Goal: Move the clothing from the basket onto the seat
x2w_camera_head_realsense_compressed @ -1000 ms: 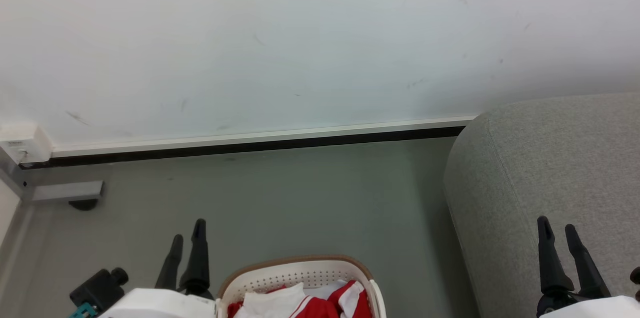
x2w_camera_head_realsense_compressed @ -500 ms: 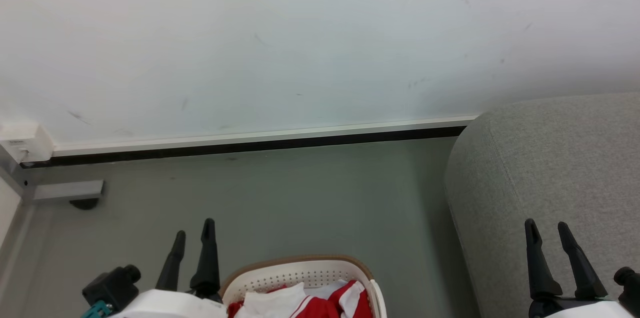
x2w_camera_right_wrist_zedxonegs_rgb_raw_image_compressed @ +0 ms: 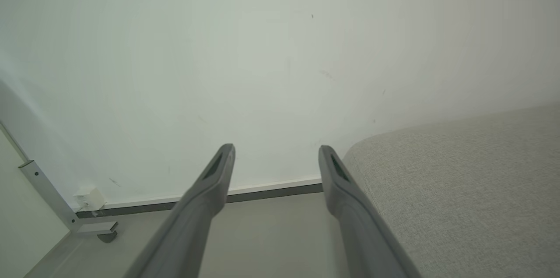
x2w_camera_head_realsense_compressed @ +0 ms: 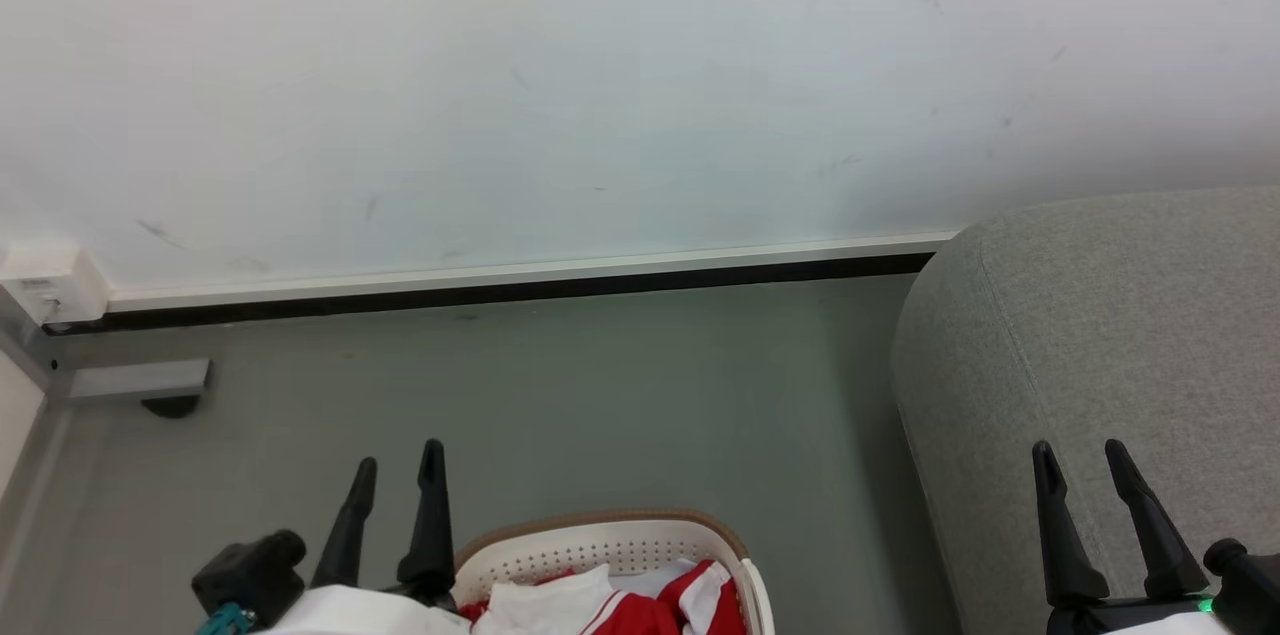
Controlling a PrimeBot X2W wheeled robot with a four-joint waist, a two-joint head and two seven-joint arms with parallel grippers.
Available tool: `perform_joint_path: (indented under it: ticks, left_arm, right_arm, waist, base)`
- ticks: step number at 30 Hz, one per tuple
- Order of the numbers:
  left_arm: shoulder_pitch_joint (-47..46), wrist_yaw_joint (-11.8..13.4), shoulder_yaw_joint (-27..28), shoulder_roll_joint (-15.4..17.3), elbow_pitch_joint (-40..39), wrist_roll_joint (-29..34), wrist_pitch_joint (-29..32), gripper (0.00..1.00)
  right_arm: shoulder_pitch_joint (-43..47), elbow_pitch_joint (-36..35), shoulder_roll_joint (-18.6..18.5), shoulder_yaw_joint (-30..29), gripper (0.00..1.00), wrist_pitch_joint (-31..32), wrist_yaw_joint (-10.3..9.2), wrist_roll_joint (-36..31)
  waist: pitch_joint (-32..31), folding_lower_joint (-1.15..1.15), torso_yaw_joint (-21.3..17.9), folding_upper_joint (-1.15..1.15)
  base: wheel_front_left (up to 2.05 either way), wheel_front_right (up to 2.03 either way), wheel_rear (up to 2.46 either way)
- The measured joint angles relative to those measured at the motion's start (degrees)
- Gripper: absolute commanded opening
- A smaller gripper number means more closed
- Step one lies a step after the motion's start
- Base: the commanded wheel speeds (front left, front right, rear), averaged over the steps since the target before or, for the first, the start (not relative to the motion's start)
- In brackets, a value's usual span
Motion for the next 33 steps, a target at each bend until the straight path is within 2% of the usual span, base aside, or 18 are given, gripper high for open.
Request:
perform_joint_path:
  ticks: [33]
  left_arm:
    - [0.6,0.6,-2.4,0.1,1.5,14.0,-3.7,1.00]
  right_arm:
    - [1.2,-1.4,0.6,0.1,1.00,-3.6,0.00,-11.1]
  waist:
    - [0.1,0.00,0.5,0.00]
  base:
    - [0.00,0.00,0.00]
